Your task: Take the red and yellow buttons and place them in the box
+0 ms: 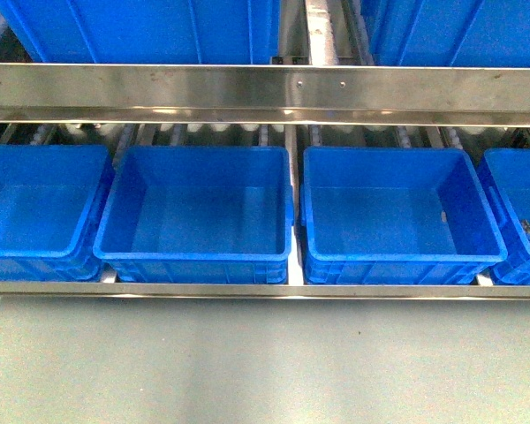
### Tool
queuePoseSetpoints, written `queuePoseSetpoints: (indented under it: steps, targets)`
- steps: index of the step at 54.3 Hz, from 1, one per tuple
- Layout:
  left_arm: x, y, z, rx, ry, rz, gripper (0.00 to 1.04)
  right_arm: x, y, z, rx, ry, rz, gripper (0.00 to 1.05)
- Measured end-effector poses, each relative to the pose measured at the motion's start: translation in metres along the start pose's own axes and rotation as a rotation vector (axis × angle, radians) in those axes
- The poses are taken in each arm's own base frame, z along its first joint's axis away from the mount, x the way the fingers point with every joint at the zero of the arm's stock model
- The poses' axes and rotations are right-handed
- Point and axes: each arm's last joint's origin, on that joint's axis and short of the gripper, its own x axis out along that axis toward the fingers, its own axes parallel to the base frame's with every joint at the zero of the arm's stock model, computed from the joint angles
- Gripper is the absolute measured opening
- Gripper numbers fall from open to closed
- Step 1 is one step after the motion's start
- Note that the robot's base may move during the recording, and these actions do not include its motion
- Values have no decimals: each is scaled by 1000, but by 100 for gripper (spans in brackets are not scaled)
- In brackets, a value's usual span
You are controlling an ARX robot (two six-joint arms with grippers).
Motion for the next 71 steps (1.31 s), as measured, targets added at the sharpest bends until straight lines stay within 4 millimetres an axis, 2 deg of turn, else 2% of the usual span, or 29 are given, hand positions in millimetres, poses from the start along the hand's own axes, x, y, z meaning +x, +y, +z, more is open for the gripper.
queuePoseSetpoints:
  steps: [2, 6, 10, 12, 16, 20, 24, 27, 30, 34, 38, 43, 52, 59, 71]
  targets:
    - [-1, 1, -1, -6, 1, 4, 33, 2, -1, 2, 11, -47, -102, 97]
    - [-1, 2, -4, -16, 6, 8, 33, 6, -10, 15, 147, -157, -364, 97]
    - [1, 2, -7, -22, 14, 10, 33, 14, -20, 19, 333, -193, -453, 97]
    - [2, 2, -9, -25, 18, 13, 33, 20, -21, 24, 412, -218, -442, 97]
    - [5, 3, -13, -34, 25, 19, 33, 30, -15, 45, 460, -279, -331, 97]
    - [8, 3, -18, -39, 39, 21, 33, 42, -16, 85, 543, -361, -225, 97]
    - [10, 3, -19, -36, 41, 25, 33, 50, -32, 119, 700, -429, -189, 97]
    - [11, 3, -19, -33, 40, 31, 33, 53, -49, 129, 854, -465, -211, 97]
    - [13, 4, -21, -31, 47, 35, 33, 57, -63, 123, 1090, -501, -223, 97]
    - [14, 6, -23, -31, 51, 36, 33, 65, -65, 106, 1306, -513, -187, 97]
    - [15, 6, -25, -31, 55, 37, 33, 71, -64, 89, 1435, -504, -194, 97]
    - [16, 6, -26, -31, 51, 39, 33, 80, -56, 81, 1540, -506, -171, 97]
    - [18, 6, -28, -32, 53, 41, 33, 102, -19, 79, 1621, -415, -28, 97]
    - [18, 8, -29, -32, 45, 50, 33, 116, 10, 86, 1623, -328, 85, 97]
    - [18, 13, -31, -32, 51, 64, 33, 127, 30, 96, 1573, -263, 155, 97]
